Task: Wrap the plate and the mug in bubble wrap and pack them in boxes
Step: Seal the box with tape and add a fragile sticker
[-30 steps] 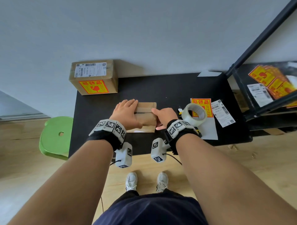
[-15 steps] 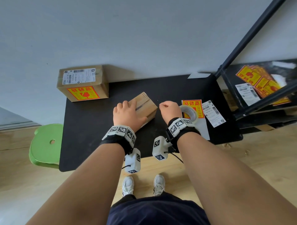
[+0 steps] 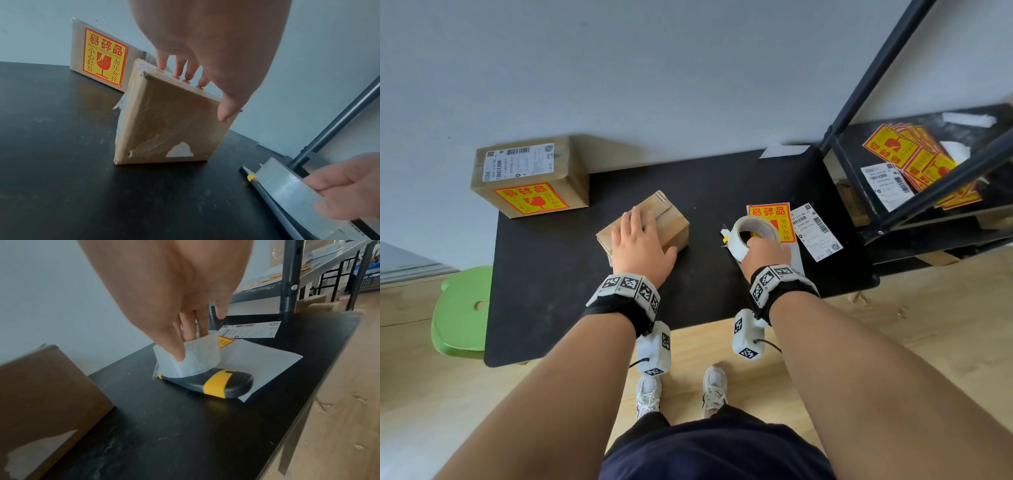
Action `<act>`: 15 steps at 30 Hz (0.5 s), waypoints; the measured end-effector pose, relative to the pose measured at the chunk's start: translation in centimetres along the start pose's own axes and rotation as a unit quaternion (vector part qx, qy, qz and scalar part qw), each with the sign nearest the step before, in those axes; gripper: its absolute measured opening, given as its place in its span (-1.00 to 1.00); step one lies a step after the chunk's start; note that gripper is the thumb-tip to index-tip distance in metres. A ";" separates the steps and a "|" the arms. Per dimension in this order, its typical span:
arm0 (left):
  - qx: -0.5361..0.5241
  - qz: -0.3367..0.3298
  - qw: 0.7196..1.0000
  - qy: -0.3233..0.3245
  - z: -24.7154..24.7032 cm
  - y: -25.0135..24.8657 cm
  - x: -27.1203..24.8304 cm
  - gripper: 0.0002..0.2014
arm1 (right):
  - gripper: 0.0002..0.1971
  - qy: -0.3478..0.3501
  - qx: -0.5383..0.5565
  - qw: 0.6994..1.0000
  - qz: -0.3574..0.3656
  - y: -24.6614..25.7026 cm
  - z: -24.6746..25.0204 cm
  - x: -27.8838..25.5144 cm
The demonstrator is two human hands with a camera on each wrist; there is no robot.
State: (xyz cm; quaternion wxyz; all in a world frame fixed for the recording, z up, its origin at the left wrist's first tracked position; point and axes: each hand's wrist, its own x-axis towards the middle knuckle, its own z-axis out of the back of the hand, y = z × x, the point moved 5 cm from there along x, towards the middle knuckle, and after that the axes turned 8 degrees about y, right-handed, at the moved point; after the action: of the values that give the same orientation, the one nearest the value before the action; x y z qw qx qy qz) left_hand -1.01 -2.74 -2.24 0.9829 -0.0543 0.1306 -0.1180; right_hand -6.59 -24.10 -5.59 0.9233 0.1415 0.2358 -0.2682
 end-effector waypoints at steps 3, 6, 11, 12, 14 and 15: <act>-0.014 -0.004 1.000 0.017 0.2 -0.9 -0.2 -0.32 | -0.78 0.057 -0.014 0.998 -0.001 -0.3 -0.1 0.4; -0.030 -0.021 0.999 0.014 0.9 -2.1 -0.3 -0.43 | -0.73 0.050 -0.015 0.999 0.007 -0.3 0.6 0.4; -0.121 -0.056 0.991 -0.002 2.3 -4.4 -0.3 -0.58 | -0.70 -0.005 0.021 0.999 0.044 0.0 4.1 -1.4; -0.146 -0.061 0.987 -0.005 2.6 -4.8 -0.2 -0.62 | -0.69 -0.012 0.035 0.998 0.050 0.1 4.8 -1.7; -0.192 -0.065 0.979 -0.013 3.3 -5.6 0.1 -0.67 | -0.63 -0.019 0.102 0.992 0.072 0.4 6.0 -2.2; -0.210 -0.064 0.975 -0.016 3.7 -6.1 0.3 -0.68 | -0.59 -0.024 0.135 0.987 0.088 0.6 6.6 -2.5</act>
State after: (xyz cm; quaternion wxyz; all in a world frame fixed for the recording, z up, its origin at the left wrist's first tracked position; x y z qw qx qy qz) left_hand -1.09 -8.41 2.04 0.9420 -0.2695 0.1329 -0.1497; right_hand -5.79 -25.10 1.35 0.9212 0.2784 0.1619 -0.2185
